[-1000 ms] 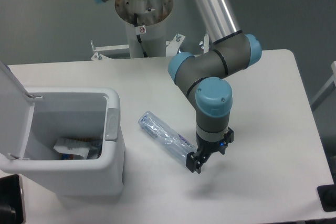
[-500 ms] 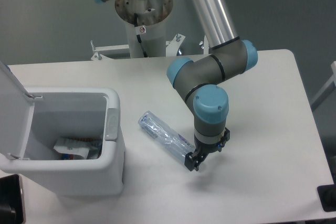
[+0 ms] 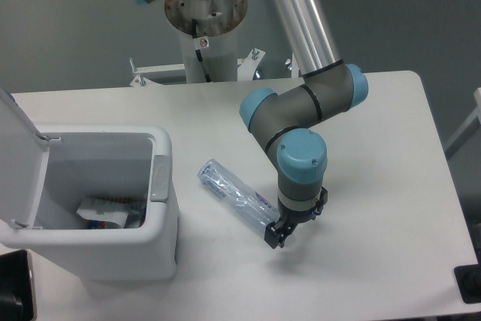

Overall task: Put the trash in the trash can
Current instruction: 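Lower the gripper onto the cap end of the clear bottle and close, then lift the clear bottle by its cap end off the table, then carry the bottle over the trash can and lower it inside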

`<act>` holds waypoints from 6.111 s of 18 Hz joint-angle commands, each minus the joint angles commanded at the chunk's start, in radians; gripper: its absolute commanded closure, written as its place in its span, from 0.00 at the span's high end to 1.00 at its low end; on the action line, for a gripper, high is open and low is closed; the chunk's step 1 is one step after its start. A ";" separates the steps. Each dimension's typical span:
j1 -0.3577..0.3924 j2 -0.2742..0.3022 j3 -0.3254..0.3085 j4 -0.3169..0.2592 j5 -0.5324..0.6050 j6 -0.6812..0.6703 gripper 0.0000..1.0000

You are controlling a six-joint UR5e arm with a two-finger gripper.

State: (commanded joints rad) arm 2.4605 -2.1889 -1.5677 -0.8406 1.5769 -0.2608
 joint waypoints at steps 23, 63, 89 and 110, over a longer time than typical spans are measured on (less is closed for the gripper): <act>-0.025 -0.015 -0.002 0.002 0.000 0.000 0.40; 0.087 0.165 0.463 0.120 -0.317 -0.011 0.25; -0.175 0.304 0.284 0.121 -0.456 -0.043 0.25; -0.295 0.304 0.158 0.126 -0.453 0.144 0.72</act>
State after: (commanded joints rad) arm 2.1660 -1.8853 -1.4097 -0.7149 1.1244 -0.1167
